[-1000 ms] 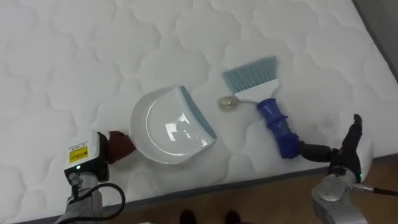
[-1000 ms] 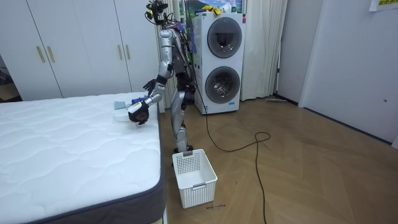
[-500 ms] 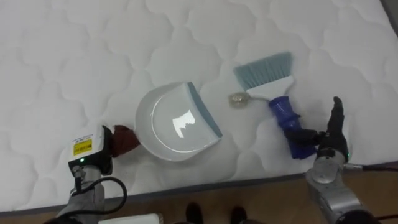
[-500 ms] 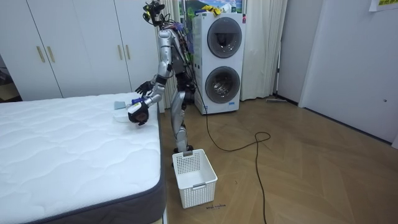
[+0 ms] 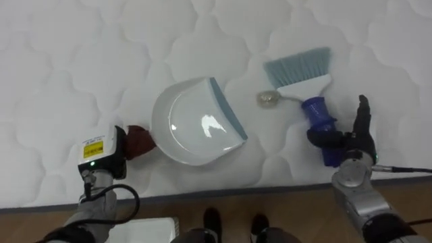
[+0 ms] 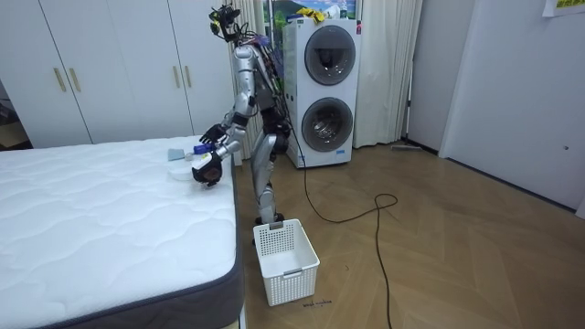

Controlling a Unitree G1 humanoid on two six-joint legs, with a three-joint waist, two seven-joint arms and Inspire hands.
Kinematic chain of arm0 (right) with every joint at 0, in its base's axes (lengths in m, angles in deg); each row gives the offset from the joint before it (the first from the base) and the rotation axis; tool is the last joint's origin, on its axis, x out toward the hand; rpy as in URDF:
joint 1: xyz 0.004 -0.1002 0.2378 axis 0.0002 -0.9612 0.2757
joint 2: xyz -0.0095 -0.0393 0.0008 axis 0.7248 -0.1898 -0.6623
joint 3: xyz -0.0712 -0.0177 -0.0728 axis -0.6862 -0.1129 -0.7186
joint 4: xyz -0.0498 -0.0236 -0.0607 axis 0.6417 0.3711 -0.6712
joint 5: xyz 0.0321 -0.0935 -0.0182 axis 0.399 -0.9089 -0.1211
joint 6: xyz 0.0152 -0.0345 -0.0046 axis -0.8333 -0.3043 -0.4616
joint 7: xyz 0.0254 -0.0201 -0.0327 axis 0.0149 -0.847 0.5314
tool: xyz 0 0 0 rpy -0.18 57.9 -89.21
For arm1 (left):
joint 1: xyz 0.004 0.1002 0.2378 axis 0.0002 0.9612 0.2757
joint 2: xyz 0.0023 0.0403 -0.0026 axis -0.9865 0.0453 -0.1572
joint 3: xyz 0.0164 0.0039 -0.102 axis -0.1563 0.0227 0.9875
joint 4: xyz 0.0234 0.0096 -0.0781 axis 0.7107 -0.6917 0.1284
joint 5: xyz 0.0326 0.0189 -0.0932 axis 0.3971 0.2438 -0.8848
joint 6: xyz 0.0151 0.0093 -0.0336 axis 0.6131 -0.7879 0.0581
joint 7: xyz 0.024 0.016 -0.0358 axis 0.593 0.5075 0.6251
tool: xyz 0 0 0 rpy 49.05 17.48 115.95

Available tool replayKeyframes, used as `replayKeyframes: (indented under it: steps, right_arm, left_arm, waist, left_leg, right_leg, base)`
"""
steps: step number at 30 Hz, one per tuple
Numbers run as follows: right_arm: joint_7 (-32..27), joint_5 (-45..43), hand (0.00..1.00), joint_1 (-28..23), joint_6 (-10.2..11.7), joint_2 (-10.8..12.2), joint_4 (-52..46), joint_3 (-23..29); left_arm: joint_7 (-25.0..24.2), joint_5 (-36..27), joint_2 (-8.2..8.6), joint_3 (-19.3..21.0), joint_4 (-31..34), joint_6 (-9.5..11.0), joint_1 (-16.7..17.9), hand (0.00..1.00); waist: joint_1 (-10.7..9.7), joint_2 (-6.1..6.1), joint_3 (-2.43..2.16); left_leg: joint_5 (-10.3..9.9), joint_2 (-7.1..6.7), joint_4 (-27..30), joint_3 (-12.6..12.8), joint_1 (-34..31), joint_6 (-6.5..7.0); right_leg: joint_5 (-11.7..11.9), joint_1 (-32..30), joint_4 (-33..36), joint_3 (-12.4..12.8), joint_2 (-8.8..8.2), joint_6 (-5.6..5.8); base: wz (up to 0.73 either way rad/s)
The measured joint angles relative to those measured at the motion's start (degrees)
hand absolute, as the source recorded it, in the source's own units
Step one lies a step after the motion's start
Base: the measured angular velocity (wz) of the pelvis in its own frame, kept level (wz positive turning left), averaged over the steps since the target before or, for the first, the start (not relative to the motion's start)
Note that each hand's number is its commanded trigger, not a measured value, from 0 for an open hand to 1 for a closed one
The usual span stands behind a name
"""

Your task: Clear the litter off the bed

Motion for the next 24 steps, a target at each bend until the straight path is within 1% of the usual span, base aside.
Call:
replayKeyframes:
  steps: [3,10,13,15,18,21,23,24]
  right_arm:
    - [1.9,0.6,0.00,0.1,0.0,-0.1,3.5,0.0]
    - [4.6,0.8,0.00,2.5,0.1,-0.7,6.8,0.1]
    - [5.6,0.5,0.00,4.2,0.4,-0.9,10.3,-0.1]
    - [6.4,0.3,0.00,5.7,0.0,-1.1,12.8,-1.4]
    - [7.2,0.4,0.00,6.2,-1.0,-1.8,14.1,-1.8]
    - [7.9,0.2,0.00,6.2,-1.2,-2.7,15.0,-1.9]
    - [8.4,-0.1,0.00,6.4,-1.8,-2.8,15.8,-1.9]
    - [8.5,-0.2,0.64,6.5,-1.9,-2.8,16.2,-1.9]
  left_arm:
    - [-0.6,0.0,0.00,0.0,0.0,0.0,-0.5,1.00]
    - [-1.0,0.1,-0.14,0.2,0.1,0.0,-1.4,1.00]
    - [-0.9,0.1,-0.28,-0.1,0.0,0.0,-1.6,1.00]
    - [-0.7,0.0,-0.33,-0.8,0.0,-0.4,-1.6,1.00]
    - [-0.8,0.1,-0.32,-1.4,0.1,-0.6,-1.8,1.00]
    - [-0.8,0.0,-0.32,-2.2,0.1,-0.7,-1.8,1.00]
    - [-1.0,0.0,-0.32,-2.8,0.1,-1.0,-1.8,1.00]
    - [-1.0,0.0,-0.31,-3.0,0.1,-1.0,-1.8,1.00]
  waist:
    - [0.0,-0.04,0.05]
    - [0.2,-0.02,0.06]
    - [0.3,-0.02,0.07]
    - [0.6,0.03,0.09]
    - [1.1,0.03,0.09]
    - [1.7,0.04,0.10]
    - [1.7,0.05,0.10]
    - [1.7,0.05,0.10]
  left_leg:
    - [0.0,0.03,0.8,-0.5,-0.7,0.02]
    - [-0.3,0.08,2.1,-0.6,-2.0,0.12]
    - [-0.3,-0.08,2.6,-0.9,-2.0,0.16]
    - [-0.3,-0.17,2.8,-1.4,-2.1,0.15]
    - [-0.2,-0.25,2.9,-1.8,-2.5,0.11]
    - [-0.2,-0.42,3.0,-1.9,-2.5,0.14]
    - [-0.2,-0.90,3.2,-2.4,-2.5,0.13]
    - [-0.2,-0.98,3.2,-2.5,-2.5,0.14]
  right_leg:
    - [0.0,-0.3,0.2,-0.8,-0.07,-0.08]
    - [-0.2,-1.4,1.3,-0.7,-0.18,-0.13]
    - [-0.3,-1.4,2.2,-0.7,-0.40,-0.11]
    - [-0.3,-1.3,2.1,-1.0,-0.37,-0.15]
    - [-0.4,-1.4,2.2,-1.6,-0.54,-0.21]
    - [-0.5,-1.4,2.7,-2.3,-0.90,-0.28]
    - [-1.0,-1.4,3.3,-2.5,-1.35,-0.24]
    - [-1.1,-1.4,3.5,-2.5,-1.45,-0.21]
  base:
    - [0.07]
    - [0.01]
    - [0.05]
    - [0.05]
    - [0.09]
    - [0.07]
    - [0.15]
    - [0.10]
